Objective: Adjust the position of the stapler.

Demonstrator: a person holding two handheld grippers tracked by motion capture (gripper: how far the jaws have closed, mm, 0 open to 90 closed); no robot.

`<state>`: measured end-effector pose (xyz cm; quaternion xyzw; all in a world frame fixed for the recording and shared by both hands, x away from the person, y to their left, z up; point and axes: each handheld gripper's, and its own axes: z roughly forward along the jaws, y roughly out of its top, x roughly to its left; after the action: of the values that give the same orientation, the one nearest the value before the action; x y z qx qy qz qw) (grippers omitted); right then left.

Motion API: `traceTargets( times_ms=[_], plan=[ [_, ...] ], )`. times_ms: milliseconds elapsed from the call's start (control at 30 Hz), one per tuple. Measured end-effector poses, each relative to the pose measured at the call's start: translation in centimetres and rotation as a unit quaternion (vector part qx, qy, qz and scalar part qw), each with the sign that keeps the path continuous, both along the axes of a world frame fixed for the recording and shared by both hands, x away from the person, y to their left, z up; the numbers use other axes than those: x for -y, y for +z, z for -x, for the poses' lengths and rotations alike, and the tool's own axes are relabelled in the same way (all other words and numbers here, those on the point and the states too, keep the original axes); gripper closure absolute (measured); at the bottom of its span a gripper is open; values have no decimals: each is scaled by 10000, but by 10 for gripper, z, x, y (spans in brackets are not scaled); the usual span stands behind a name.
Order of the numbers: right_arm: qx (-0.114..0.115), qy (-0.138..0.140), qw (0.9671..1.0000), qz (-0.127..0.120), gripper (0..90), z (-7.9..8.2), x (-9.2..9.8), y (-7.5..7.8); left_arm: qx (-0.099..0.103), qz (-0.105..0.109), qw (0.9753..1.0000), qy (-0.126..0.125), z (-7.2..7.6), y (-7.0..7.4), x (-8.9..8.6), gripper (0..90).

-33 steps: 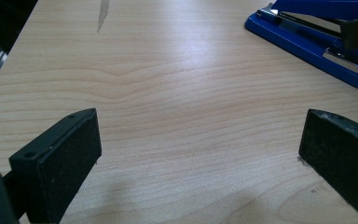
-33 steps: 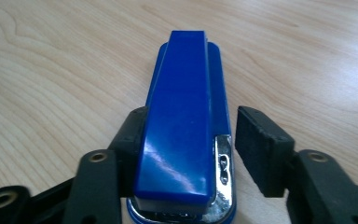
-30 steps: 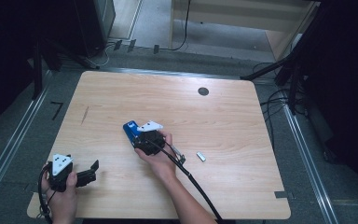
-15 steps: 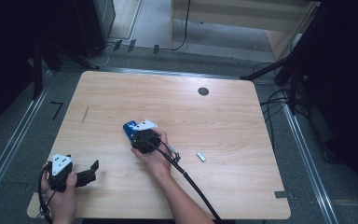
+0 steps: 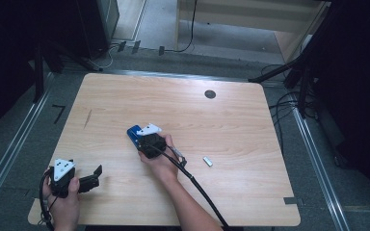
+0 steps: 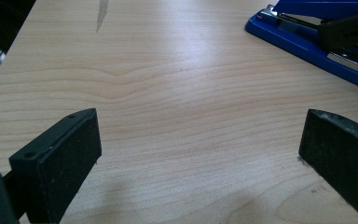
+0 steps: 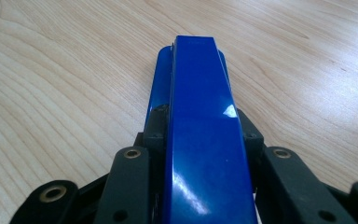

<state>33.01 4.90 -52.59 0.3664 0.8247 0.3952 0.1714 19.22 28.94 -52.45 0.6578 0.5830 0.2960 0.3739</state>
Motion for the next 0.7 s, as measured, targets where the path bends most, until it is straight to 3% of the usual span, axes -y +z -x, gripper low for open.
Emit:
traceTargets(
  times_ms=[367,700],
  plan=[
    [75,199,9998,62,670,6,6,0,4,11,10000,-16,0,0,0,0],
    [183,430,9988,116,670,21,26,-1,-1,-20,10000,2,0,0,0,0]
  ],
)
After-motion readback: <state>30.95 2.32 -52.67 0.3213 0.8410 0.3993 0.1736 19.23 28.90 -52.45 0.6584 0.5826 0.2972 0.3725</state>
